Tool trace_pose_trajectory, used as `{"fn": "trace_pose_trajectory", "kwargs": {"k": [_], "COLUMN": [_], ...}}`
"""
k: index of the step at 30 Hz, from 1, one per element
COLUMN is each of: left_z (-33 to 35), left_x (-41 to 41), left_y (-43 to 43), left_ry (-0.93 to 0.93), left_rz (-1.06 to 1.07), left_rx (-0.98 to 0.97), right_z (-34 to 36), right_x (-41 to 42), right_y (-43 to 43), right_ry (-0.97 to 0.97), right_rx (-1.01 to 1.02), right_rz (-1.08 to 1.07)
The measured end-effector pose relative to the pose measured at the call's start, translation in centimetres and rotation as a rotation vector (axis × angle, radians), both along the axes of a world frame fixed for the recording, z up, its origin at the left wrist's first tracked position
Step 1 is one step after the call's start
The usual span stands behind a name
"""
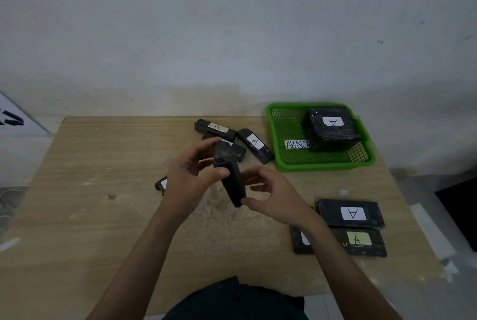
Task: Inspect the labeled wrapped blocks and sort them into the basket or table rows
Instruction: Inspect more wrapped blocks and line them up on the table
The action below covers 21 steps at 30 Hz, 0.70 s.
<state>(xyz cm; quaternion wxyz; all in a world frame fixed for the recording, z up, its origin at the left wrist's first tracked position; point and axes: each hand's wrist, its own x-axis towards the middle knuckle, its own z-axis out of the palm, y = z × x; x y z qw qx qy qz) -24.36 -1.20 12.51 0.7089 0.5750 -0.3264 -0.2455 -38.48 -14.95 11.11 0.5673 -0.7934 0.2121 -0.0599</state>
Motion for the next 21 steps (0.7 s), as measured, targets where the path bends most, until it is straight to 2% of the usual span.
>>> {"fn": "trace_pose_trajectory", "kwargs": {"k": [6,13,21], "left_z": [-0.3,-0.1,-0.2], "left_x": [-0.4,-0.7,-0.7], "left_y": [-0.1,-0.1,0.0], "left_ry": [-0.137,-0.081,-0.185], "left_rz": [-0.042,-0.036,-0.089], "left_rx": [0.074,-0.004,0.034], "right_z": [2.7,4.3,4.0], "right_x": [0.8,1.8,2.0], "right_y": [0.1,0.7,0.9], "right_ry": [-0.163,-0.303,-0.375], "right_rx": [0.118,0.033,-0.054], "right_rz": [-0.007,0.0,-0.013]}}
